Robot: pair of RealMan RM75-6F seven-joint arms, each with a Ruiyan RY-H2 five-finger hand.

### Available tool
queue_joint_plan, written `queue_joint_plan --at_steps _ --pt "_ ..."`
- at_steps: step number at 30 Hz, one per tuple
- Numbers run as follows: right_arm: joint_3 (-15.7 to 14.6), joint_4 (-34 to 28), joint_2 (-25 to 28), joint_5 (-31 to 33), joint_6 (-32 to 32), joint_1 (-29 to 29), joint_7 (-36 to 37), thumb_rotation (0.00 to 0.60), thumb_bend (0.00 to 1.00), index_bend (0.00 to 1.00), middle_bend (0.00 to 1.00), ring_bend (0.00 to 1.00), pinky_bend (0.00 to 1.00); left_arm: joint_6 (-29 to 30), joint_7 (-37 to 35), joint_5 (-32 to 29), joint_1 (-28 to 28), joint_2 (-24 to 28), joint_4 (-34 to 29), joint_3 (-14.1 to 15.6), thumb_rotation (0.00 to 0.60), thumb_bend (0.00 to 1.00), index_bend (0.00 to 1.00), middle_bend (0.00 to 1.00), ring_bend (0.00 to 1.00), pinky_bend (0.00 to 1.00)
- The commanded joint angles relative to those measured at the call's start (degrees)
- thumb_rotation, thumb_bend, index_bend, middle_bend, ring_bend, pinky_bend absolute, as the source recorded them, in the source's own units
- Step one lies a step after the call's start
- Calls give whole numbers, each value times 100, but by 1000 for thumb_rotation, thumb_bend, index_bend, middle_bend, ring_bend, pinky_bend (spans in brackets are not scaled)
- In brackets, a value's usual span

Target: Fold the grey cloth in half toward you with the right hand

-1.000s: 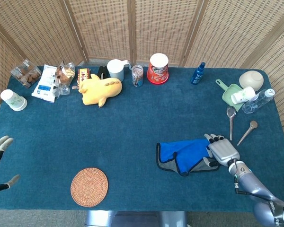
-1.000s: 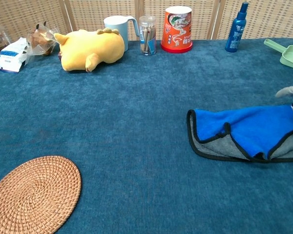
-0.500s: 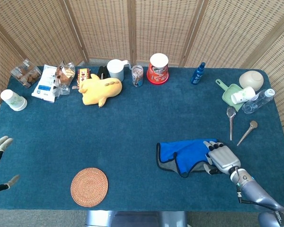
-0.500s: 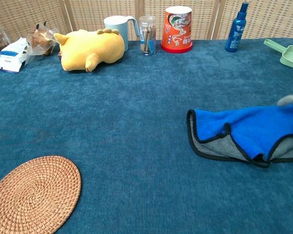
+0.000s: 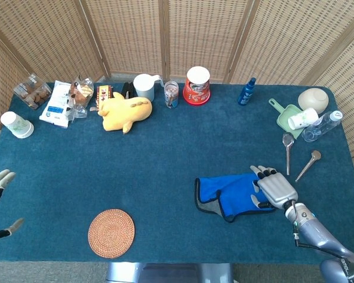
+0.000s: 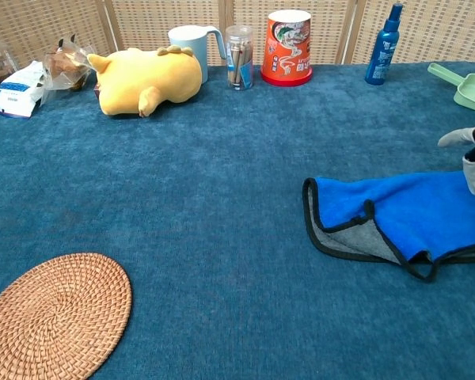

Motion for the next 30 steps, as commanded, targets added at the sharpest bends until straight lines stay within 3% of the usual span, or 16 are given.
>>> queue_joint_plan --at_steps 1,8,11,13,19,30 --pt "-57 107 -48 -2 -87 -33 -18 185 514 413 0 0 189 -2 -12 -1 0 6 3 0 600 277 0 0 0 0" --pt "-50 125 -24 -169 -215 -115 324 189 465 385 0 0 188 -45 11 -2 -20 -1 -1 4 600 278 0 0 0 0" --pt "44 105 -40 -504 -56 -232 723 273 427 372 0 0 188 -30 28 6 -12 -10 -6 5 600 278 0 0 0 0" --pt "123 34 -67 -767 -51 -242 1055 296 438 375 0 0 188 -49 65 1 -18 -23 -10 6 600 278 0 0 0 0" --pt "273 -37 -78 -572 -603 -8 1370 189 410 381 0 0 189 -45 108 15 -10 -41 -21 16 600 278 0 0 0 0" --pt "543 -24 -442 -27 -929 310 1341 178 424 376 0 0 188 -41 68 -9 -17 -28 -9 0 600 277 0 0 0 0"
